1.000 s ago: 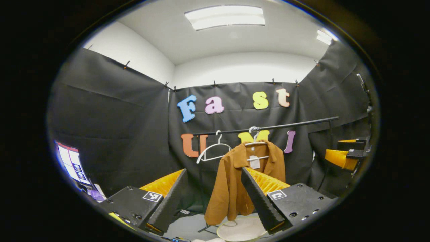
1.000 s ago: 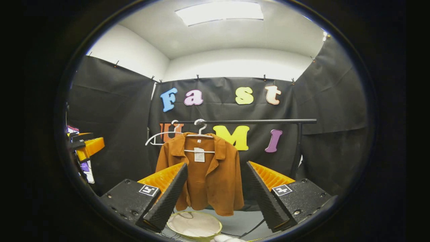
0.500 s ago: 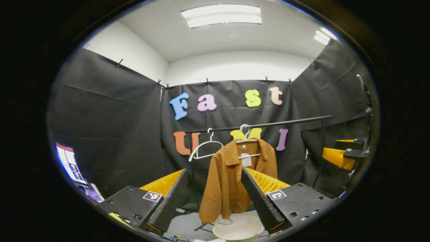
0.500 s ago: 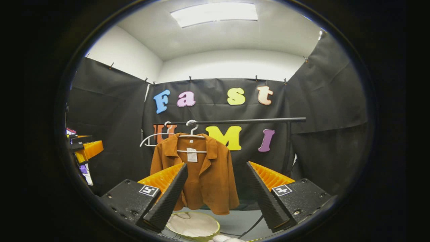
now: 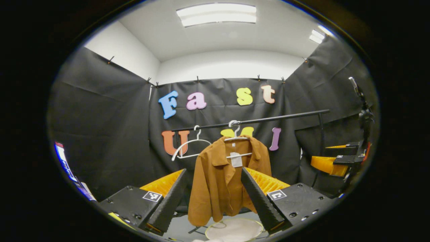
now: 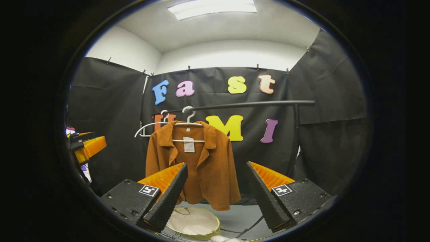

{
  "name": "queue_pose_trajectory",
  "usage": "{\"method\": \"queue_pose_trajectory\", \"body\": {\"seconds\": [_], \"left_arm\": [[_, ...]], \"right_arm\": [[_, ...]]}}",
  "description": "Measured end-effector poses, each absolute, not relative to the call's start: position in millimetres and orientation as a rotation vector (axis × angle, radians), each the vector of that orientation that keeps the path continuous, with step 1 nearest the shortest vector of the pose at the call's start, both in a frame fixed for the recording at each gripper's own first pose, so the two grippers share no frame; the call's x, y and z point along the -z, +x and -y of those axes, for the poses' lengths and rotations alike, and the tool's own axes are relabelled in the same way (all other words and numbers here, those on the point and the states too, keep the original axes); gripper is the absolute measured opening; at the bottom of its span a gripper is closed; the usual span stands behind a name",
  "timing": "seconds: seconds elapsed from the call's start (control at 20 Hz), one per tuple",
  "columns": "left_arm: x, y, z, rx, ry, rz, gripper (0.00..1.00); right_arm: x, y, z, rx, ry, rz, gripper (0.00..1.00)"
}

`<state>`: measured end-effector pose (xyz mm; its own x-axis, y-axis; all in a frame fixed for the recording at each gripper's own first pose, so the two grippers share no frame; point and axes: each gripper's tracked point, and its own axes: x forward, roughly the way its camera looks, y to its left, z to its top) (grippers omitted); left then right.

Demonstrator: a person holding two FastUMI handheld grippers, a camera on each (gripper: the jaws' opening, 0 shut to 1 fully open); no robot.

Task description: Grasp the clothes on the hanger with both hands and then place them into the laundry hamper below.

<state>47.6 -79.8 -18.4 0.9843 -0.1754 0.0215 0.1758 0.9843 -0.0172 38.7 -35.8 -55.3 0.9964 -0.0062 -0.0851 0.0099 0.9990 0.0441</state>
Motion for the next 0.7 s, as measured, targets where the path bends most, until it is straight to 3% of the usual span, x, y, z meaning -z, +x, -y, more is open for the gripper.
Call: {"method": "queue_pose_trajectory", "body": {"seconds": [0.25, 0.55, 0.6, 0.7], "left_arm": [[47, 101, 129, 0.223, -0.044, -0.03, 0.99], [78, 188, 165, 0.158, -0.063, -0.08, 1.0], [84, 201, 169, 0.153, -0.048, -0.086, 0.94], [95, 227, 174, 0.13, -0.019, -0.103, 0.99]], "right_arm": [[84, 111, 43, -0.052, 0.052, -0.126, 1.0], [113, 208, 50, -0.137, 0.062, -0.178, 1.0], [115, 225, 50, -0.153, 0.066, -0.184, 1.0], [120, 255, 43, -0.191, 0.071, -0.192, 1.0]]}}
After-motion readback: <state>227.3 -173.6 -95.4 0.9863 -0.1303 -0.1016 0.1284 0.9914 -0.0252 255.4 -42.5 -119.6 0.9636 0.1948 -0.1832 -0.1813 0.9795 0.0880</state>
